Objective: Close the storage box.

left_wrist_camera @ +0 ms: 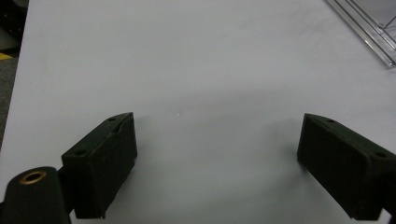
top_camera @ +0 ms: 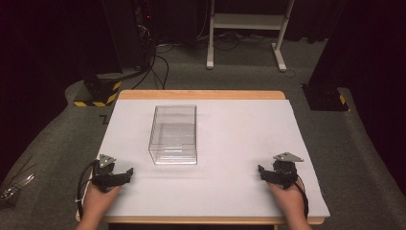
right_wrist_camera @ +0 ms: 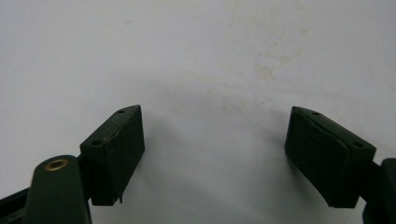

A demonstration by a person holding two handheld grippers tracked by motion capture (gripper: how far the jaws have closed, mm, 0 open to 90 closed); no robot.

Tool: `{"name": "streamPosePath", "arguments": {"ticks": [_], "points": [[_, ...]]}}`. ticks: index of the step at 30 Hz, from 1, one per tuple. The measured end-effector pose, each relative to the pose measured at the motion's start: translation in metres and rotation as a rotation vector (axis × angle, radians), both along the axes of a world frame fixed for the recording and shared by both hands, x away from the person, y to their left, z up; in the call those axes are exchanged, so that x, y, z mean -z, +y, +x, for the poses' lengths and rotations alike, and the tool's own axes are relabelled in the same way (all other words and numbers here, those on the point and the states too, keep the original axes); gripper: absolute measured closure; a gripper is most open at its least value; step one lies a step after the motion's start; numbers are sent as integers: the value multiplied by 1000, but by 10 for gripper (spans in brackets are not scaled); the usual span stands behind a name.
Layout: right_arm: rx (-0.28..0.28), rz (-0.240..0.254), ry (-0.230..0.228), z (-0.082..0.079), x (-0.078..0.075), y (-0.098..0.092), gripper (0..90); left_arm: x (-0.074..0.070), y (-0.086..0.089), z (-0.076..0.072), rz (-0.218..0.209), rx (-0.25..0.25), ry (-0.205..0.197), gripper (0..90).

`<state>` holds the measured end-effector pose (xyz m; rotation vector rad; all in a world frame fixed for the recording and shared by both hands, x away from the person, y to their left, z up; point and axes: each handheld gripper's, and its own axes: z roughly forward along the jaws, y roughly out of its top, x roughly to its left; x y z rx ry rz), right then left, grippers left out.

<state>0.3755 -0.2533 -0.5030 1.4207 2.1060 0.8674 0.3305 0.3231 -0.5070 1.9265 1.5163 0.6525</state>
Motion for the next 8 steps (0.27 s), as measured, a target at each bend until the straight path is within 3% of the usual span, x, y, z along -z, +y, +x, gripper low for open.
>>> {"name": "streamPosePath", "arguments": {"ticks": [8], "points": [[3, -1, -1, 0, 0, 0, 197, 0, 1, 1, -4, 6, 2, 122]]}}
